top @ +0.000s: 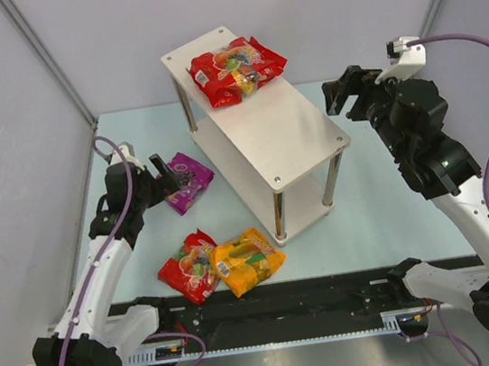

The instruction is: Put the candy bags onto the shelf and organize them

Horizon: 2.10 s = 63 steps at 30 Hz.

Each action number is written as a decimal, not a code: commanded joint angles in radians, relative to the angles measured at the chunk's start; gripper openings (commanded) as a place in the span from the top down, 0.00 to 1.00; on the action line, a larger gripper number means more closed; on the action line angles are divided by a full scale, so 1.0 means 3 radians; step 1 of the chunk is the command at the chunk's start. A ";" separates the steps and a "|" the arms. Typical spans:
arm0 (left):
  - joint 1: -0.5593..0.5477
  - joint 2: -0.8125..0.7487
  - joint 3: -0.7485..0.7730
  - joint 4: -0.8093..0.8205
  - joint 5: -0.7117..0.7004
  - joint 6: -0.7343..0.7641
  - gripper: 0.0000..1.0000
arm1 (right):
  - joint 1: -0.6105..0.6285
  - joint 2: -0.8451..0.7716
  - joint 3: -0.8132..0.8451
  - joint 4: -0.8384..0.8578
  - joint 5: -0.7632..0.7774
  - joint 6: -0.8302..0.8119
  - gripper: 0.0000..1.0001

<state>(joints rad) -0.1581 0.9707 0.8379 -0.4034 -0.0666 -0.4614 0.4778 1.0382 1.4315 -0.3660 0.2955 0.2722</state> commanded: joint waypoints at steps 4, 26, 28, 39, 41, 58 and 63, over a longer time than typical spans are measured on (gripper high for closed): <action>0.0103 0.0109 -0.0149 0.0389 0.0129 -0.0190 0.00 | 0.0049 -0.0081 -0.0123 -0.0094 -0.0029 0.0059 0.11; -0.0858 -0.0567 -0.0554 -0.0961 0.0049 -0.0574 0.00 | 0.0079 -0.0070 -0.0384 -0.0114 -0.0100 0.0054 0.10; -0.0930 -0.0413 -0.0548 -0.0992 -0.0180 -0.0645 0.00 | 0.0079 -0.0086 -0.0395 -0.0120 -0.0110 0.0049 0.10; -0.0971 -0.0326 -0.0727 -0.0911 -0.0750 -0.0881 0.04 | 0.0079 -0.0096 -0.0456 -0.0109 -0.0136 0.0044 0.09; -0.0976 -0.0204 -0.0829 -0.0839 -0.0734 -0.0865 0.05 | 0.0074 -0.0081 -0.0466 -0.0089 -0.0121 0.0059 0.09; -0.0976 0.0165 -0.0973 -0.0440 -0.0484 -0.0707 0.29 | 0.0069 -0.0035 -0.0538 -0.0048 -0.0121 0.0069 0.09; -0.0981 0.0191 -0.1080 -0.0282 -0.0377 -0.0702 0.53 | 0.0018 -0.0050 -0.0548 -0.0012 -0.0136 0.0064 0.09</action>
<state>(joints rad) -0.4469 1.0302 0.5453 -0.5457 -0.2256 -0.6807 0.4931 1.0294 1.2644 -0.4126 0.2543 0.2882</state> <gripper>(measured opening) 0.594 0.912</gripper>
